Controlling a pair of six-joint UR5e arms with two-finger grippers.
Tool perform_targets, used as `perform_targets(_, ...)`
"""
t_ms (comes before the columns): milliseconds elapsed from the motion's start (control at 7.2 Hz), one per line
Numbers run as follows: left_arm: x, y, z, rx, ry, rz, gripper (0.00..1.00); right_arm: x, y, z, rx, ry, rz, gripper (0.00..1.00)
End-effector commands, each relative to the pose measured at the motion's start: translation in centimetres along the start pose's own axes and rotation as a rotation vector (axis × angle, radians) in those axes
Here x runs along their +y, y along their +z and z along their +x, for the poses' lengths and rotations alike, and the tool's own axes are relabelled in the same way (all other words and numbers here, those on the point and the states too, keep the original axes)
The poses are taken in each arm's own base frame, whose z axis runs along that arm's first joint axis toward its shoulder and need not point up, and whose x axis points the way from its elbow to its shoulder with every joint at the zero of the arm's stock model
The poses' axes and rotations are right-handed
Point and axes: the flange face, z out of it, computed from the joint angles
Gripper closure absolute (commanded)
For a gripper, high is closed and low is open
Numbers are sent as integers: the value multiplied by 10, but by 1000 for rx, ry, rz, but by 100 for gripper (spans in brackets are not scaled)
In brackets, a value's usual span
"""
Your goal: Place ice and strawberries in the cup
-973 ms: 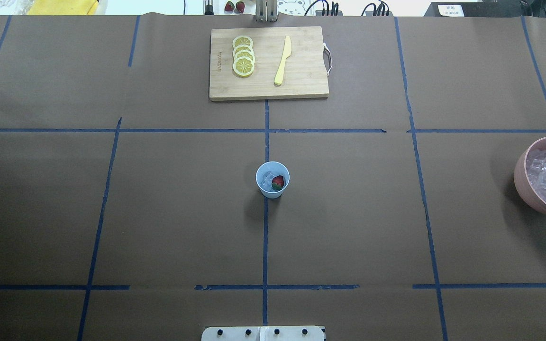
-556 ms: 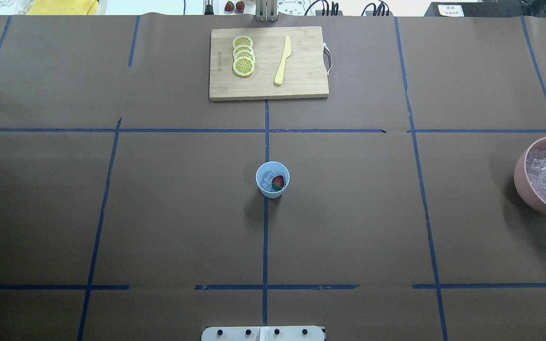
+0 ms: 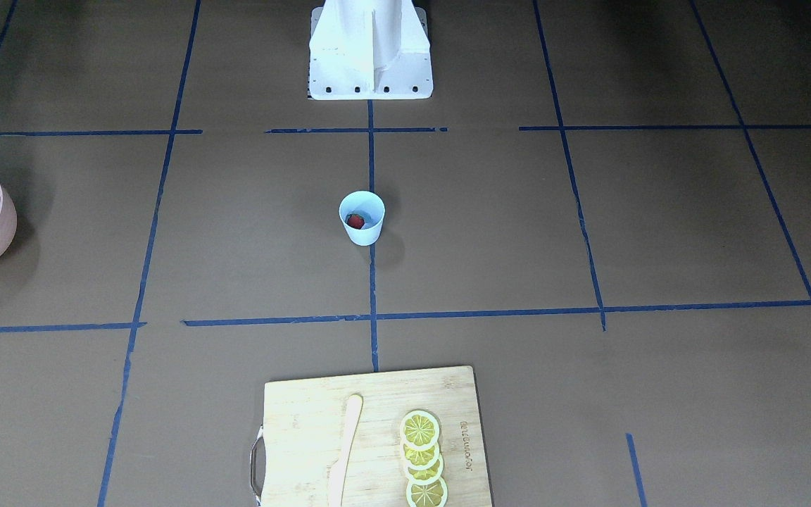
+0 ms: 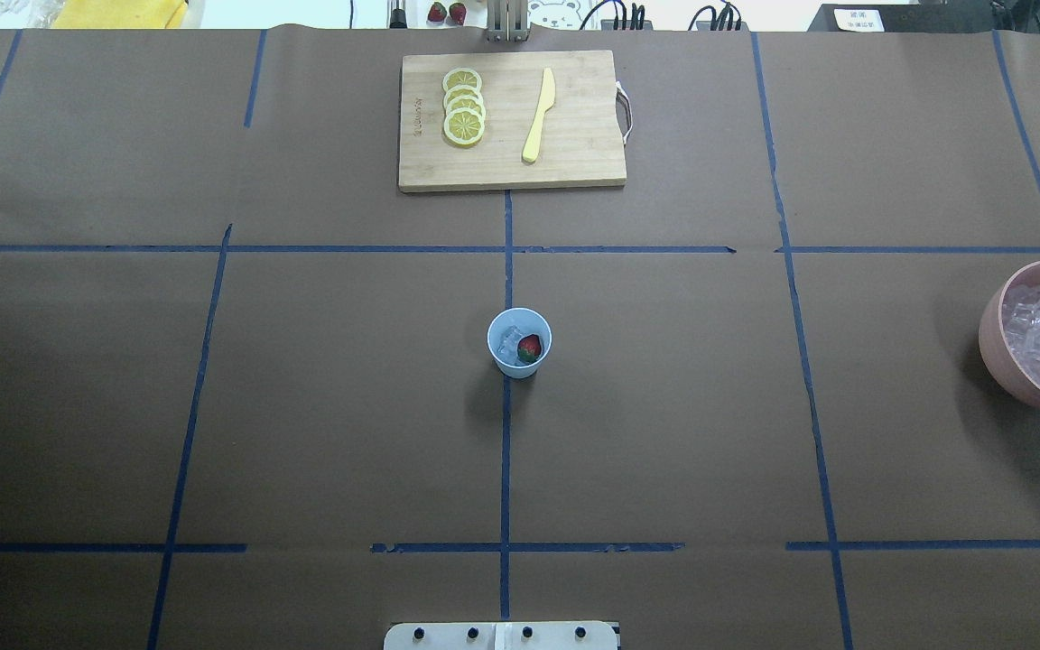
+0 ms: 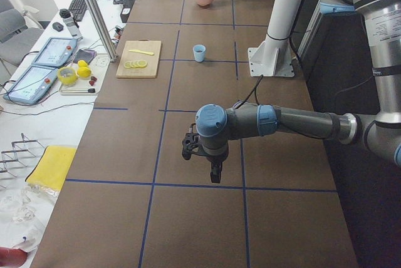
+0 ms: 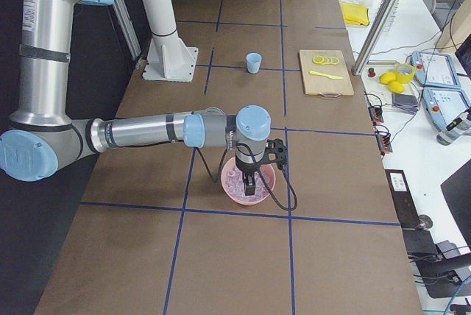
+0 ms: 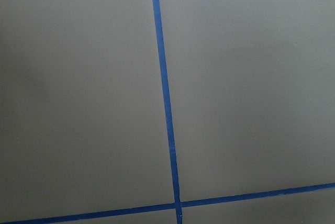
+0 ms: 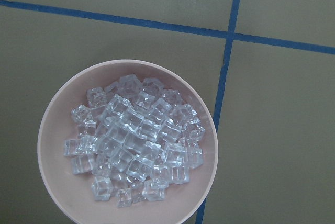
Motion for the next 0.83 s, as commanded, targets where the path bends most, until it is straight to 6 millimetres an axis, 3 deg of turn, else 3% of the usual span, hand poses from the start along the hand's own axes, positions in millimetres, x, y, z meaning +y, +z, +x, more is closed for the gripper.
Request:
perform_targets(0,0,-5,6,-2,11,10,0,0,1,0,0,3,-2,1)
perform_targets(695,1,-7,7,-5,14,14,0,6,7,8,5,-4,-14,1)
